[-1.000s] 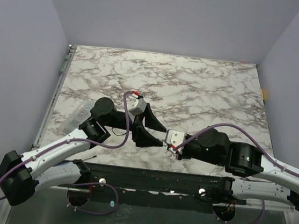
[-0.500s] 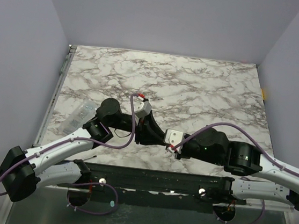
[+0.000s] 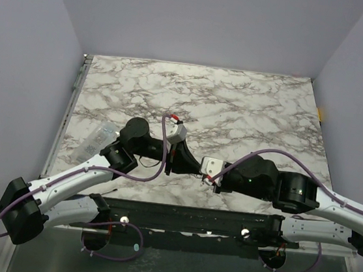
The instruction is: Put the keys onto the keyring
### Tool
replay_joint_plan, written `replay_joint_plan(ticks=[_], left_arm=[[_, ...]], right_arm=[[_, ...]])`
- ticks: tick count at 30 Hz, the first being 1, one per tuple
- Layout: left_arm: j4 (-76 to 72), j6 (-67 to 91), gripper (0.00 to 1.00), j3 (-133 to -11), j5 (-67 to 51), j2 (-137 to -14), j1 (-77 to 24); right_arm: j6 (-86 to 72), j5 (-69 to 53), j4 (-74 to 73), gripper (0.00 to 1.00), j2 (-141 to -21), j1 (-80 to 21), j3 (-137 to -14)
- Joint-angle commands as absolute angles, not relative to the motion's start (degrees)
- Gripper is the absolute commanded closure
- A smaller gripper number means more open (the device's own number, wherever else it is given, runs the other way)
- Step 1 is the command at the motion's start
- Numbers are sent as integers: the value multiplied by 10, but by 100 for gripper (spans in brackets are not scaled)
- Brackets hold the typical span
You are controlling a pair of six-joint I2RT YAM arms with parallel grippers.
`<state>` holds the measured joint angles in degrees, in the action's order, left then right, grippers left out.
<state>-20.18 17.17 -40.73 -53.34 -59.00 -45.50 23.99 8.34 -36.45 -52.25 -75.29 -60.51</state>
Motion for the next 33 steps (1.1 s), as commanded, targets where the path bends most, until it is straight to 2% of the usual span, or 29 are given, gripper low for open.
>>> replay_joint_plan(ticks=[1,4,12,20,28,33], left_arm=[[-165,164,100,-428,-484,-588,-443],[-176,185,100,-430,-461,-583,-428],[-330,362,100,-405,-442,-611,-352],[-434,460,100,-382,-439,-626,-306],[-445,522,100,-348,-356,-630,-285],[-445,483,98,-346,-381,-603,-284]], right_arm=[[230,91,-360,100,-507,-755,-610],[225,91,-361,99,-502,-754,-605],[227,102,-363,99,-503,-755,-612],[228,102,-370,99,-504,-754,-613],[232,115,-371,99,-513,-754,-611],[236,114,-372,99,-518,-755,-614]])
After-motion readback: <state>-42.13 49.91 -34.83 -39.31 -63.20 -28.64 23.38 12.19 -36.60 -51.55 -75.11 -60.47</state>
